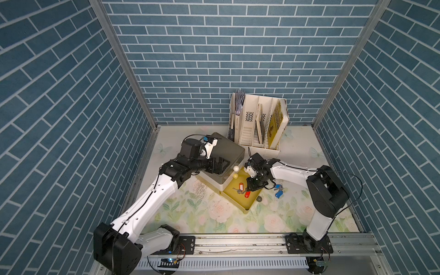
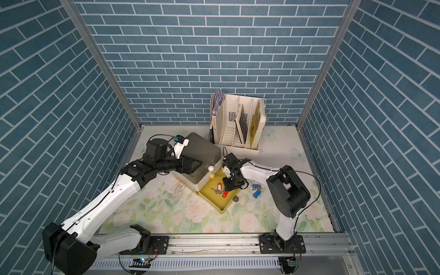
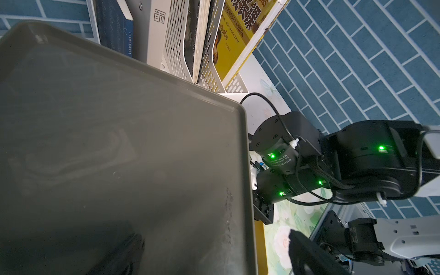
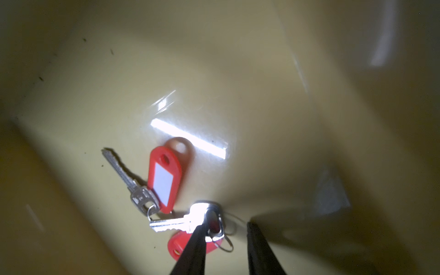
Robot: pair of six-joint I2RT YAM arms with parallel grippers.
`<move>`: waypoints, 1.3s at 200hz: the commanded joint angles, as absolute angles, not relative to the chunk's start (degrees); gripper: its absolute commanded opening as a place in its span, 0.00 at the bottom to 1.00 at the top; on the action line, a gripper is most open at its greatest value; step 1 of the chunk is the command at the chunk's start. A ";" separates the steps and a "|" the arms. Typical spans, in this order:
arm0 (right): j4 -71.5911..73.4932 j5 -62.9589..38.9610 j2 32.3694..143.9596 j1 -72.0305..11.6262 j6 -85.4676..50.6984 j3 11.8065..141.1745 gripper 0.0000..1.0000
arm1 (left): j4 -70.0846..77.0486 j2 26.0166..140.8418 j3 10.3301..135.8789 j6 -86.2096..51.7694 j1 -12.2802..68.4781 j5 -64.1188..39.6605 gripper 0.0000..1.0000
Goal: Take the keys out of the drawer
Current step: Pick up the key from the drawer.
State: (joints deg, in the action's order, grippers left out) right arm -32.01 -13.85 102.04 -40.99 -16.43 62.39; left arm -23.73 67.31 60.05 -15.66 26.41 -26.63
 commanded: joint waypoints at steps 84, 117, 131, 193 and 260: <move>-31.55 -14.59 102.66 -41.22 -15.29 61.43 0.12 | -24.79 67.63 58.91 -14.77 26.00 -25.94 1.00; -31.46 -14.45 102.39 -41.18 -15.30 61.23 0.07 | -24.76 67.69 58.57 -14.80 25.95 -25.91 1.00; -31.42 -14.20 102.23 -41.18 -15.29 61.26 0.06 | -24.79 67.71 58.51 -14.83 25.96 -25.92 1.00; -31.62 -12.42 99.39 -41.22 -15.95 61.17 0.01 | -24.61 67.74 58.71 -14.85 25.98 -25.97 1.00; -34.21 -10.81 93.53 -41.20 -17.09 61.70 0.00 | -24.19 67.55 59.20 -15.03 25.97 -26.43 1.00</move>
State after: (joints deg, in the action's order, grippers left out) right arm -31.75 -12.47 96.97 -40.99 -16.21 61.84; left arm -23.55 67.31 59.72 -15.46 26.41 -26.59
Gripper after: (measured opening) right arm 0.042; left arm 0.998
